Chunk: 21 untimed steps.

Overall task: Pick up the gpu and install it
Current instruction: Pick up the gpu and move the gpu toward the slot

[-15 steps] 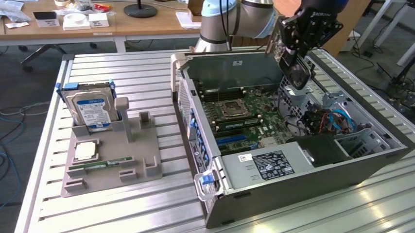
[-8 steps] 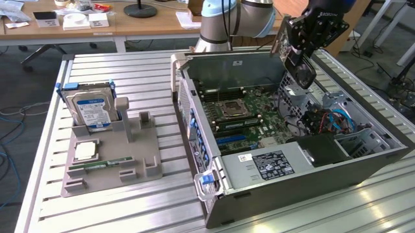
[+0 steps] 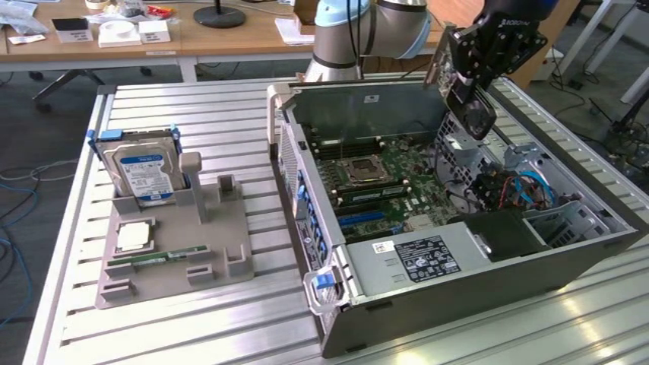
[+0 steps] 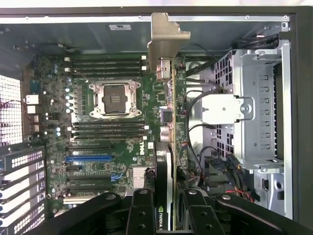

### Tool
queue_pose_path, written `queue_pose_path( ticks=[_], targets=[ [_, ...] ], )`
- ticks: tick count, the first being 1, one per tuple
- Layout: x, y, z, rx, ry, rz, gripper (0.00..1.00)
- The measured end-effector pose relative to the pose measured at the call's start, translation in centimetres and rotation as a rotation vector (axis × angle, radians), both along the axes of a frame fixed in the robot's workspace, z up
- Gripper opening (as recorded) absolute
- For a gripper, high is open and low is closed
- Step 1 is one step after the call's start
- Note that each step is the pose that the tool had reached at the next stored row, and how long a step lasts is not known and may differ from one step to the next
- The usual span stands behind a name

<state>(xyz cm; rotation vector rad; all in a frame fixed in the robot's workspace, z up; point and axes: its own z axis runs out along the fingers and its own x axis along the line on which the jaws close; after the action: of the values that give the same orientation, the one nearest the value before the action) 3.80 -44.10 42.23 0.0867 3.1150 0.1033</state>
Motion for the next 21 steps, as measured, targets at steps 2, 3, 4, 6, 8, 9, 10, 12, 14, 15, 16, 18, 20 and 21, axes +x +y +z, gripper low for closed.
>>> queue_pose_path(
  ticks=[2,3,4,6,8,9,10,12,14,15,16,18,20,21],
  targets=[
    [0.01,0.00,-0.05,-0.0133,0.0000,0.000,0.27],
    [0.01,0.00,-0.08,-0.0196,0.0000,0.000,0.27],
    [0.01,0.00,-0.11,-0.0243,0.0000,0.000,0.27],
    [0.02,0.00,-0.19,-0.0250,0.0000,0.000,0.27],
    [0.09,0.01,-0.27,-0.0251,0.0000,0.000,0.27],
    [0.13,0.01,-0.34,-0.0250,0.0000,0.000,0.27],
    [0.16,0.01,-0.42,-0.0251,0.0000,0.000,0.27],
    [0.25,0.00,-0.57,-0.0251,0.0000,0.000,0.27],
    [0.37,0.01,-0.64,-0.0251,0.0000,0.000,0.27],
    [0.38,0.01,-0.64,-0.0252,0.0000,0.000,0.27],
    [0.38,0.01,-0.64,-0.0252,0.0000,0.000,0.27],
    [0.38,0.00,-0.64,-0.0252,0.0000,0.000,0.27],
    [0.38,0.00,-0.65,-0.0249,0.0000,0.000,0.27],
    [0.38,-0.04,-0.66,-0.0248,-0.0001,0.000,0.27]
  ],
)
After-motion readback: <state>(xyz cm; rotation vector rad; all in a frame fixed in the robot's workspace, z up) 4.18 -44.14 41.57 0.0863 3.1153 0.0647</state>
